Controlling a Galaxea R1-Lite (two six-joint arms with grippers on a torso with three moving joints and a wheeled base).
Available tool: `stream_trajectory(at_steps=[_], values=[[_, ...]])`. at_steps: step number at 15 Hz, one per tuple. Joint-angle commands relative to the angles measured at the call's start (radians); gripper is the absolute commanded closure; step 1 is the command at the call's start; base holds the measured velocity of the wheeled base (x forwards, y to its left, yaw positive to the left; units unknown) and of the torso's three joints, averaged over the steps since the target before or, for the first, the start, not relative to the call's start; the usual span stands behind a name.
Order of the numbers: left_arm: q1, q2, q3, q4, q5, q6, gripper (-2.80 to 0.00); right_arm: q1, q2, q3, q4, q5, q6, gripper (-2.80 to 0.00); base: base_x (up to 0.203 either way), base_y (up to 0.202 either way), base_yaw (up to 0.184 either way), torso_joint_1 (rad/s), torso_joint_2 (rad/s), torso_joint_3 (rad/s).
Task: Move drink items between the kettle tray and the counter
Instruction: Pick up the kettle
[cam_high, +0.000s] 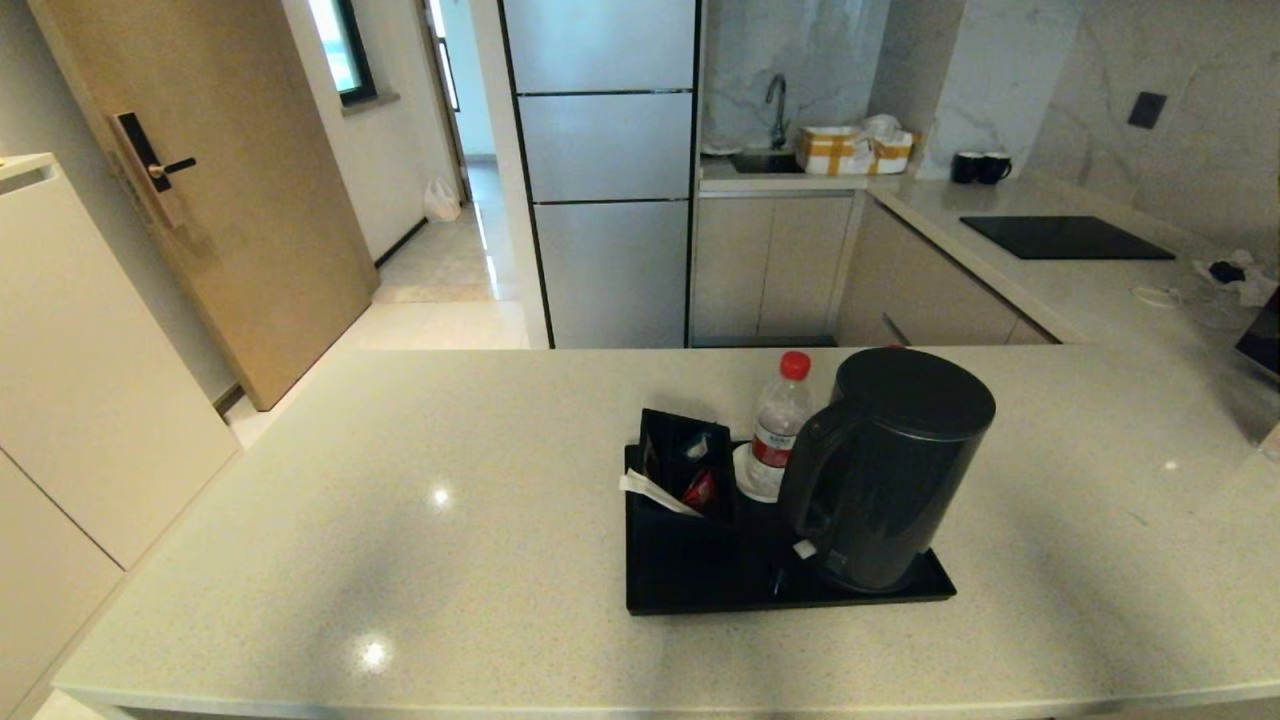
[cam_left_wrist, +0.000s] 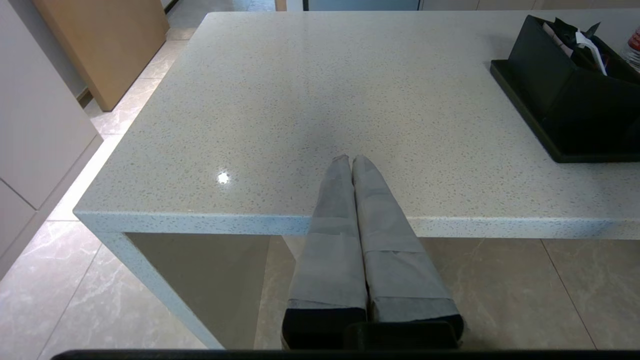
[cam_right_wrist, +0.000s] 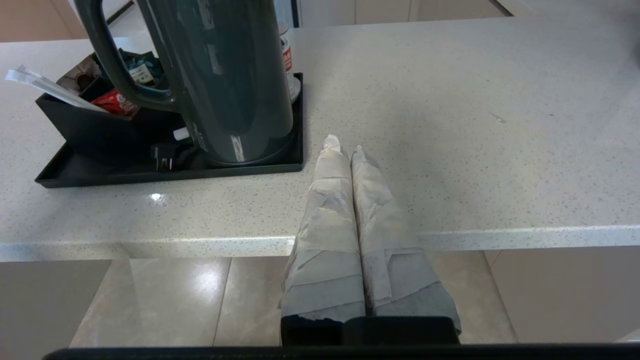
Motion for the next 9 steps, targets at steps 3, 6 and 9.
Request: stream_trajectory(at_steps=[3,6,9], values=[[0.0,0.0,0.0,0.0,0.001,0.0,0.0,0.0,0.002,0.0,0.0,0.0,0.0,0.0,0.0,0.0,0.0,0.0,0.0,0.0],[0.0,0.0,0.0,0.0,0.001,0.0,0.0,0.0,0.002,0.0,0.0,0.0,-0.001,0.0,0.0,0.0,0.0,0.0,0.0,0.0],[0.0,0.0,0.0,0.0,0.001,0.0,0.0,-0.001,0.0,-0.002,-0.001,0.002,-0.003,0.0,0.0,0.0,0.0,0.0,0.0,0.0]])
